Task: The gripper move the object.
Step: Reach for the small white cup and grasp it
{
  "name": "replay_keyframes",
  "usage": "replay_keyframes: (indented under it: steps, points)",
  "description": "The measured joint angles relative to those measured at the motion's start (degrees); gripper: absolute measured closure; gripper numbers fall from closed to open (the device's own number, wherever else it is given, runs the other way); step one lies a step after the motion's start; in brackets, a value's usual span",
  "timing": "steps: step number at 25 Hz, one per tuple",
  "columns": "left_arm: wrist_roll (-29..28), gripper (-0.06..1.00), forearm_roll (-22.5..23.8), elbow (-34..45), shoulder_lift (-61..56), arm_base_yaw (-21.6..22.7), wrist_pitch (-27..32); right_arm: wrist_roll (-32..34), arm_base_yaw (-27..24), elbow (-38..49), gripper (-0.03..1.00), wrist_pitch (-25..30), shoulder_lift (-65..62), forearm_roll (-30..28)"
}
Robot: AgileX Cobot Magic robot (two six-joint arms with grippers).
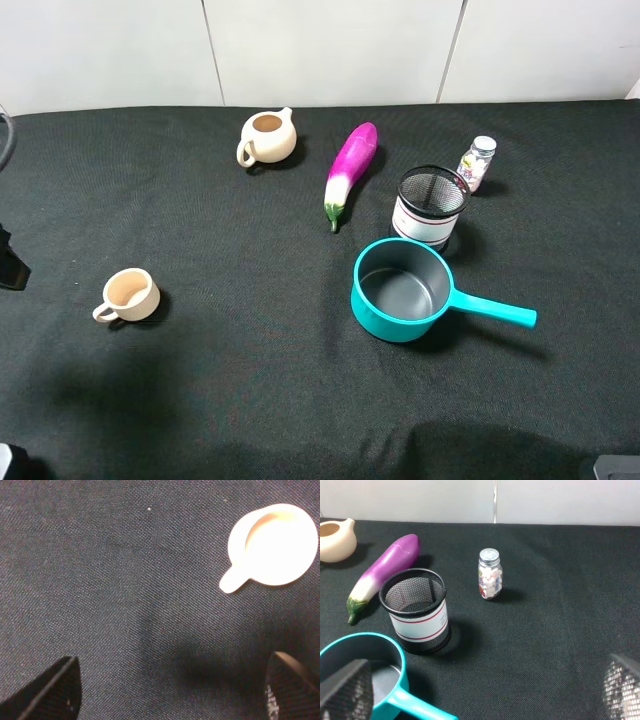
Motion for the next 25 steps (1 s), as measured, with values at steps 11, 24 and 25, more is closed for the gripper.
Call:
replay_keyframes:
  steps: [11,24,25]
  points:
    - [0.4,0.21,-0.3,0.0,0.4,-2.2,-1.6,0.0,0.0,0.0,0.27,0.0,0.0,0.0]
    - [5.9,0.21,-5.8,-2.8,12.0,-4.1,-2.3,0.0,0.0,0.0,0.27,0.0,0.0,0.2]
    - [5.9,0.21,-5.8,-3.1,12.5,-4.7,-2.8,0.0,0.0,0.0,0.27,0.0,0.0,0.3]
